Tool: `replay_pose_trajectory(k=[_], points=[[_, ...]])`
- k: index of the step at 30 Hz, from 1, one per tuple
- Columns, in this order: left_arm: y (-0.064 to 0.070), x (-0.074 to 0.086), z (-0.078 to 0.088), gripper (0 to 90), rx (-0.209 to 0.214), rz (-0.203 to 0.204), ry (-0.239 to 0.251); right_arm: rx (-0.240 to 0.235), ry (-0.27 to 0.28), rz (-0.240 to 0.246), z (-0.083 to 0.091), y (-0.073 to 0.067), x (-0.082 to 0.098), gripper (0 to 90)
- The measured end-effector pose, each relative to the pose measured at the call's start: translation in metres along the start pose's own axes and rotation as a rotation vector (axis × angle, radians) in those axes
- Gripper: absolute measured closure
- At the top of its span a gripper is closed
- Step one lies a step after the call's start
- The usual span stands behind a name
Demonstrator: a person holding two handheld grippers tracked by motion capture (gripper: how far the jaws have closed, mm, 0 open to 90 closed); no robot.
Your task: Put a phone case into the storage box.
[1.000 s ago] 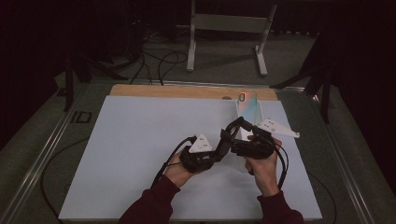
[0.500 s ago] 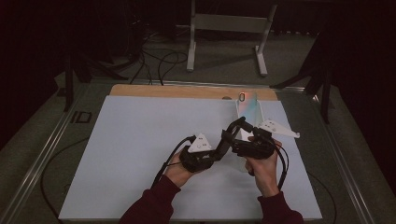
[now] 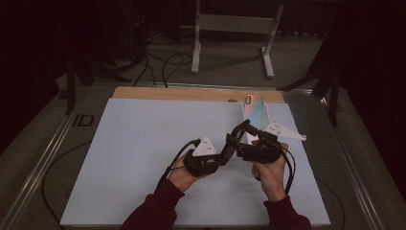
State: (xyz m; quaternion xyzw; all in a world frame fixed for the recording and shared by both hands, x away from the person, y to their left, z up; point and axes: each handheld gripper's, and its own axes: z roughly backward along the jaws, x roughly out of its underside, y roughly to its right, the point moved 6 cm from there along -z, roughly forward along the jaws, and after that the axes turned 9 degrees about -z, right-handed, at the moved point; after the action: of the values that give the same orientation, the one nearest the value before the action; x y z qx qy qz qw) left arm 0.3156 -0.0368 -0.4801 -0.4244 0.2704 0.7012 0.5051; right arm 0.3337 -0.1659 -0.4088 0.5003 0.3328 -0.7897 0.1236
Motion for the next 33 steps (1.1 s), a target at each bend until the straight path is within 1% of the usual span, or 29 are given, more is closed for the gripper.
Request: replay_pose_trajectory(k=[2, 4, 10, 17, 21, 25, 28, 33], points=[[0.0, 0.0, 0.002, 78.3, 0.001, -0.003, 0.0, -0.002, -0.002, 0.003, 0.0, 0.0, 0.0, 14.0], [-0.001, 0.0, 0.005, 76.9, -0.006, -0.005, 0.002, 0.01, -0.001, 0.012, 0.0, 0.0, -0.001, 14.1], [-0.005, 0.001, 0.016, 71.0, -0.018, -0.006, 0.008, 0.02, 0.012, 0.009, 0.002, 0.003, -0.006, 14.2], [-0.01, 0.004, 0.026, 61.2, -0.038, 0.001, 0.003, 0.036, 0.019, 0.021, 0.002, 0.006, -0.01, 14.1], [-0.015, 0.006, 0.033, 56.8, -0.056, 0.009, 0.004, 0.045, 0.022, 0.028, 0.003, 0.008, -0.012, 14.2], [-0.02, 0.01, 0.039, 50.9, -0.083, 0.016, -0.003, 0.049, 0.027, 0.032, 0.003, 0.008, -0.014, 14.2], [-0.024, 0.012, 0.044, 49.1, -0.099, 0.025, -0.005, 0.055, 0.027, 0.043, 0.003, 0.009, -0.016, 14.2], [-0.028, 0.014, 0.051, 46.9, -0.116, 0.036, -0.001, 0.06, 0.037, 0.047, 0.004, 0.01, -0.02, 14.2]])
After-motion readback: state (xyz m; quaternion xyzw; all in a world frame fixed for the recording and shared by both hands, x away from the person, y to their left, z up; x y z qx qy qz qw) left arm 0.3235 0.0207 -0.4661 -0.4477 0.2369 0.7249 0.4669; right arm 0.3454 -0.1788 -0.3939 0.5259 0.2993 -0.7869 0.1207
